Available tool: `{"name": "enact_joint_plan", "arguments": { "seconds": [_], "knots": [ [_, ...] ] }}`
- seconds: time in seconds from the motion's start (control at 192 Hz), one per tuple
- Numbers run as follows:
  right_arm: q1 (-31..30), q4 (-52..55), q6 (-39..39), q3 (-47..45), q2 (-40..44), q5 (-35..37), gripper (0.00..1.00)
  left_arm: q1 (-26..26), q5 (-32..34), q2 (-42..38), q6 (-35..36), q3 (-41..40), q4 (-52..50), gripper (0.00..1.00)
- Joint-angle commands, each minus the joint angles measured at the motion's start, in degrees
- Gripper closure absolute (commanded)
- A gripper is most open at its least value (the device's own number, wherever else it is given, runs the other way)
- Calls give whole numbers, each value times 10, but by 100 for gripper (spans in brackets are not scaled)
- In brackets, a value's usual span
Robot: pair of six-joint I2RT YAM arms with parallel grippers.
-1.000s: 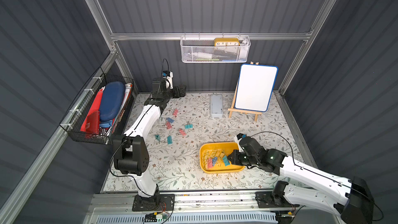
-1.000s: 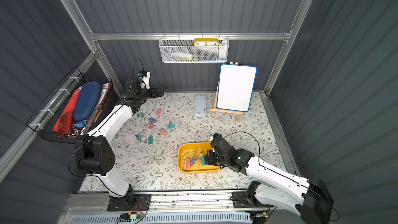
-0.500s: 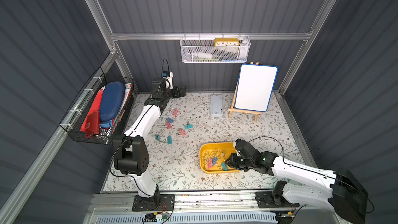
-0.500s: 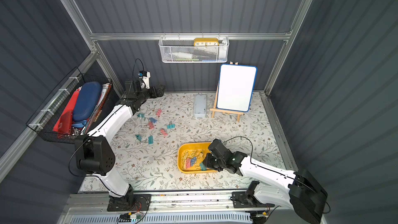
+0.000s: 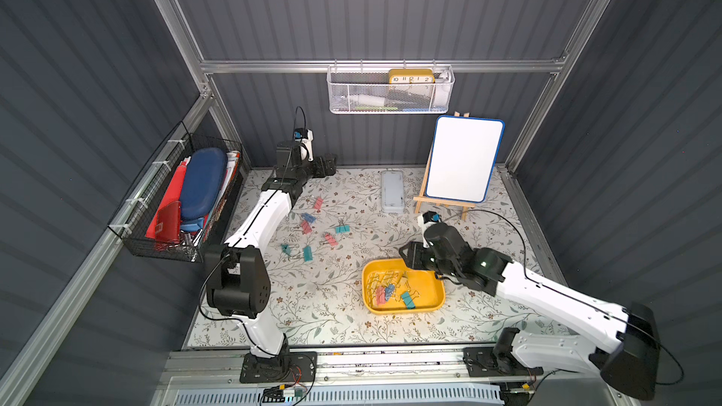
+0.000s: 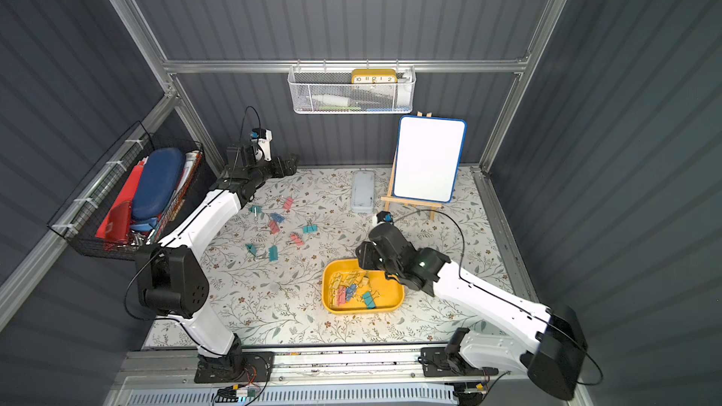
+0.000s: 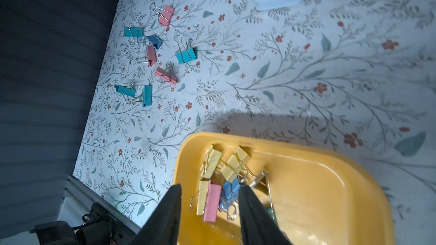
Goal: Put the binder clips in the storage box
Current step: Pick up the binder clip at the center of the board.
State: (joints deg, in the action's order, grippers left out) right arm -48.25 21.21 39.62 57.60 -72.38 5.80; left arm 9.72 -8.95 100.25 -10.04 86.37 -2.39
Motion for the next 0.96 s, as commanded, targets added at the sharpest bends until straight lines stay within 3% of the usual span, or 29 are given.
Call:
{"name": "enact_joint_plan", "arguments": {
  "seconds": [0.0, 0.24, 0.469, 0.725, 0.954],
  "knots": [
    [5, -16, -92, 92, -111, -14, 53, 0, 19, -18, 1, -12, 7, 1],
    [55, -31, -166, 342, -401, -215, 52, 0, 17, -18, -7, -11, 13, 1],
    [100, -53, -135, 505, -599, -256, 52, 0, 33, -16, 1, -8, 9, 1],
    [111, -160, -111, 537, -682, -323, 47, 0, 39, -18, 3, -8, 7, 1],
    [111, -214, -89, 510, -672, -339, 47, -1, 37, -12, 3, -7, 7, 1]
  ]
}}
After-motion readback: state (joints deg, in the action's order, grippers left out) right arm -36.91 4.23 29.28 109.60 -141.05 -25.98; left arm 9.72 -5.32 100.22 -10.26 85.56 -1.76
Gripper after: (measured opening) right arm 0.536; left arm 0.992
